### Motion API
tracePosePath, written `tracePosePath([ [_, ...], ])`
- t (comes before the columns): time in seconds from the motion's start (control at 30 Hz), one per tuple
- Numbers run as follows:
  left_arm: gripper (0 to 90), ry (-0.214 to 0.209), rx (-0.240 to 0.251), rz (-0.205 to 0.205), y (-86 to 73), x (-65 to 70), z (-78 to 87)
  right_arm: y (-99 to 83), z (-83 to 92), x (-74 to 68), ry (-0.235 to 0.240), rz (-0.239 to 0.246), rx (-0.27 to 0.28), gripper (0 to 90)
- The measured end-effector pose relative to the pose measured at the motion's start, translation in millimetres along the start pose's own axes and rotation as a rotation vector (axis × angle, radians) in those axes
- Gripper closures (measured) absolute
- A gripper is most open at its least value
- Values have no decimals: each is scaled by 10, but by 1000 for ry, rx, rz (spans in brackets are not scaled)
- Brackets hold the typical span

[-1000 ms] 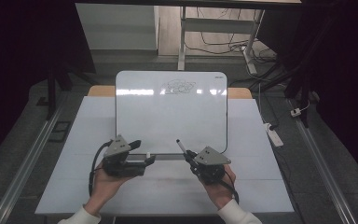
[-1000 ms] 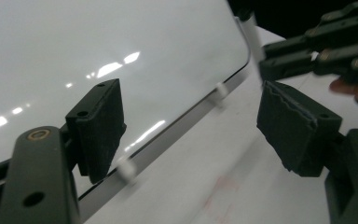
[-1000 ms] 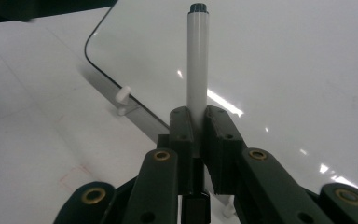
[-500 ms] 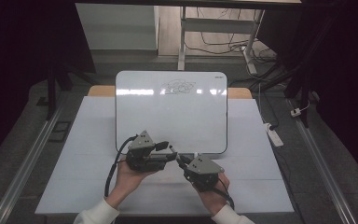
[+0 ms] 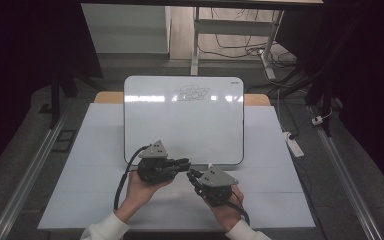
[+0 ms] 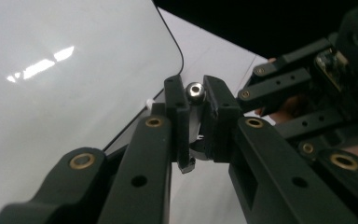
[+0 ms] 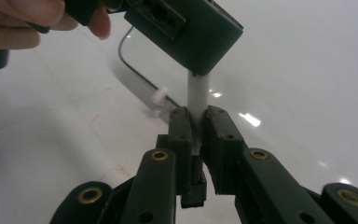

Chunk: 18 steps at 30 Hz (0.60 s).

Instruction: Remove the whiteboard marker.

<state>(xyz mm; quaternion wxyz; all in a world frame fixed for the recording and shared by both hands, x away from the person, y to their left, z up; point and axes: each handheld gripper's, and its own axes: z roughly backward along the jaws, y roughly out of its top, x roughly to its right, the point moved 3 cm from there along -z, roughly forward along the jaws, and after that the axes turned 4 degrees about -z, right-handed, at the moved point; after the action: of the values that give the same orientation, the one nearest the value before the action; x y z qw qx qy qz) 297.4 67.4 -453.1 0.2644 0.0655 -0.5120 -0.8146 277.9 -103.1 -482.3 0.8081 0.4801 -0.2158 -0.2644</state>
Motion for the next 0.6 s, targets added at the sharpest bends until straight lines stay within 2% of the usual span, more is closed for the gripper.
tracePosePath([
  [0.03,806,0,0,0,0,0,0,0,0,0,0,0,0,796],
  [0.07,806,-13,-12,-5,-9,-6,2,4,9,32,49,-28,13,742],
  [0.13,806,-25,-20,-18,-12,-6,24,26,39,100,98,-32,11,641],
  [0.17,807,-25,-20,-18,-12,-6,24,42,60,149,139,-38,5,608],
  [0.2,807,-39,-21,-23,-11,-12,44,42,60,149,139,-38,5,608],
  [0.23,807,-61,-20,-28,-9,-22,68,56,89,211,173,-46,2,583],
  [0.3,807,-102,-24,-40,-4,-40,111,63,136,360,286,-59,-18,530],
  [0.33,807,-122,-28,-47,0,-43,125,44,172,489,411,-72,-43,489],
  [0.37,807,-140,-33,-58,3,-41,137,28,186,538,453,-69,-55,484],
  [0.4,807,-158,-37,-67,8,-33,144,11,193,577,483,-58,-67,481],
  [0.43,807,-173,-43,-78,13,-21,147,11,193,577,483,-58,-67,481],
  [0.5,807,-190,-54,-100,23,14,144,-29,189,625,524,-27,-99,473],
  [0.53,807,-204,-61,-109,27,34,138,-64,174,636,573,-4,-131,472],
  [0.57,807,-215,-67,-119,31,57,131,-64,174,636,573,-4,-131,472],
  [0.6,807,-224,-73,-129,36,82,121,-79,165,628,595,6,-147,472],
])
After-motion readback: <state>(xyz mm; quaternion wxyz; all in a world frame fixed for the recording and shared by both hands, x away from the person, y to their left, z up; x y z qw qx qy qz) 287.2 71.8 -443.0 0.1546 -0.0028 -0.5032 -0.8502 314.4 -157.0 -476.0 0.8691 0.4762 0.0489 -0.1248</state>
